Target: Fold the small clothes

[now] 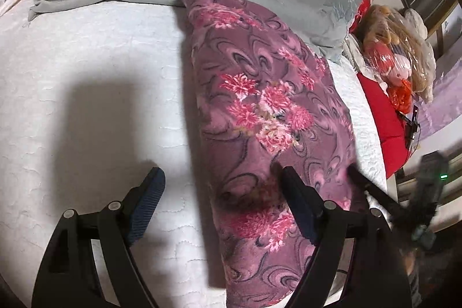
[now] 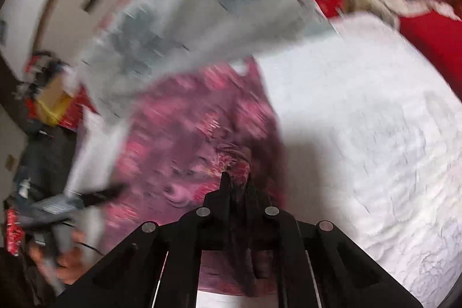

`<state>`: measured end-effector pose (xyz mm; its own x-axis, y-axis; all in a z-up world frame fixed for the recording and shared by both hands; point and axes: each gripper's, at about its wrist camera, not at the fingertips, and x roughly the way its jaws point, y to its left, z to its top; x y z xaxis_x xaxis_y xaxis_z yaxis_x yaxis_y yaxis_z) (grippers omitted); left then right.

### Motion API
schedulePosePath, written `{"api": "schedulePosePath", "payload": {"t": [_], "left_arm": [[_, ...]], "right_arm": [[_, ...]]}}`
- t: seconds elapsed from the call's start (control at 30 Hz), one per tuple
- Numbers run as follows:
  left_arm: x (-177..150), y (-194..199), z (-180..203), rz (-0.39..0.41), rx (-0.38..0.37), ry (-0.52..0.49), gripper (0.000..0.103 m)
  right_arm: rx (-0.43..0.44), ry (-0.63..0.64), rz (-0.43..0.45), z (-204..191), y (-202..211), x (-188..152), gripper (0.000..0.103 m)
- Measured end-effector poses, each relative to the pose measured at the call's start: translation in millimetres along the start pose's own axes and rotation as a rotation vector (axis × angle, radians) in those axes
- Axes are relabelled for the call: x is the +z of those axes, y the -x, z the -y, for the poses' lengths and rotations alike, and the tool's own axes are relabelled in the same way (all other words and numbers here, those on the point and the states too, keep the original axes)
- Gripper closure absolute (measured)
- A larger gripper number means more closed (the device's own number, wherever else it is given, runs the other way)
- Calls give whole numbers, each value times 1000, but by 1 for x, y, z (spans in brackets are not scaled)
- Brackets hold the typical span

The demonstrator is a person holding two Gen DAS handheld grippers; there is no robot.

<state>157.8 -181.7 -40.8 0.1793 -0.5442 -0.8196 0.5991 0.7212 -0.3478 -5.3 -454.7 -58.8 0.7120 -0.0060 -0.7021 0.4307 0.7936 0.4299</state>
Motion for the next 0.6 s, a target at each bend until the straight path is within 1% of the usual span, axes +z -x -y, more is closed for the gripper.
{"api": "schedulePosePath", "payload": {"t": [0.03,0.1,0.13,0.2,0.27,0.3,0.33,0.4,0.43,0.5,0.53,0.6], "left_arm": [[0,1,1,3,5,-5,21],[0,2,3,16,25,-16,21],[1,2,5,20,32,-21,21],[3,2,6,23,34,-19,21],[7,3,7,33,29,-10,21],[8,5,6,41,25,-6,21],[11,7,6,60,20,-2,21],[20,16,2,125,39,13,21],[26,20,-2,162,54,26,21],[33,20,-10,191,70,54,21],[37,16,-14,182,74,71,21],[42,4,-21,149,69,95,21]], "right_arm": [[-5,-16,-32,3,-9,-3,95],[-8,-49,-24,7,-7,-8,94],[2,-62,-27,6,-4,-7,89],[-15,-64,-37,3,2,-3,87],[-8,-61,-20,1,9,7,84],[-7,-63,8,-1,14,15,77],[-1,-68,26,0,18,20,66],[22,-88,62,-2,19,39,55],[30,-94,68,-4,18,47,54],[64,-104,59,-9,1,70,53],[65,-110,54,-11,-5,77,52],[61,-127,34,-15,-30,94,51]]}}
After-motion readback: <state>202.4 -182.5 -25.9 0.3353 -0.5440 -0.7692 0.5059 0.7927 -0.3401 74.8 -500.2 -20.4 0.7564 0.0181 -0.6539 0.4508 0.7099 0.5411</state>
